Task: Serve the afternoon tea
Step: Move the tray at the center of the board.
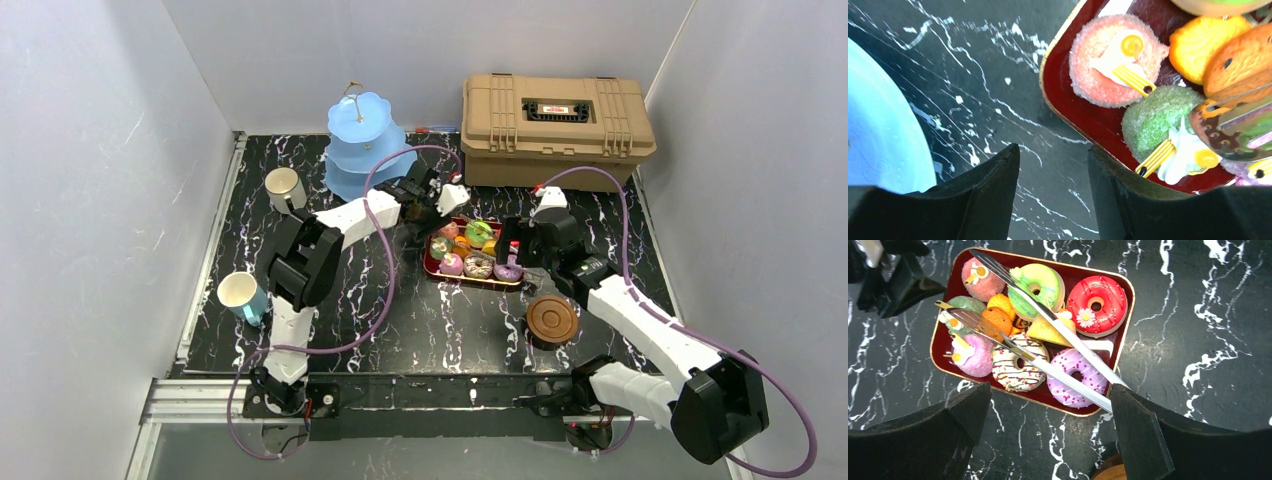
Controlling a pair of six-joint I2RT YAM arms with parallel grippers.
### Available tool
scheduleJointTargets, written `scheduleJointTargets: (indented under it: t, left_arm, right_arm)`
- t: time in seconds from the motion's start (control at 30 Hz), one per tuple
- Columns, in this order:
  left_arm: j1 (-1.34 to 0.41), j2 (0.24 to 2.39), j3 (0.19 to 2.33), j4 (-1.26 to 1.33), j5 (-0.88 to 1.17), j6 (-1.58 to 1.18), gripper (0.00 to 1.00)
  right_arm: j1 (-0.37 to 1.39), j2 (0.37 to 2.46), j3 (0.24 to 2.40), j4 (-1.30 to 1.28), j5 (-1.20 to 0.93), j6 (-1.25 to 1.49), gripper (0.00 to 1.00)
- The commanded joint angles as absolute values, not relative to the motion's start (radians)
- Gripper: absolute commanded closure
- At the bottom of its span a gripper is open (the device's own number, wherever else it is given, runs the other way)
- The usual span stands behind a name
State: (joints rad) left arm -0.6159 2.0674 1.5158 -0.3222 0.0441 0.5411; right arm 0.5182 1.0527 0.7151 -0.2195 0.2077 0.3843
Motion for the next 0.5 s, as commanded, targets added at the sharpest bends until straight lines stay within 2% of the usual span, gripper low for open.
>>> scheduleJointTargets:
  t: [0.0,0.1,0.2,0.23,0.47]
  left_arm:
    - [-0.623,2.035,1.617,-0.398,0.070,0.514,0.45]
    - [-0.596,1.950,1.607,-0.459,0.137,0.511,0.29]
    - [-0.566,1.849,1.573,-0.523,0.229,0.507,0.06]
    - [-0.558,1.820,1.563,-0.548,0.258,0.503,0.02]
    - [-0.545,1.661,1.537,-0.692,0.335,0.422,0.02]
  right_arm:
    - [0.501,1.061,0.741,-0.251,0.268,0.352,0.03]
    - [0.475,1.087,0.760,-0.264,0.278,0.337,0.04]
    - [0.418,1.110,0.758,-0.245,0.235,0.322,0.09]
    - [0.396,1.125,0.758,-0.239,0.217,0.316,0.11]
    - [0.341,1.203,0.797,-0.219,0.085,0.259,0.21]
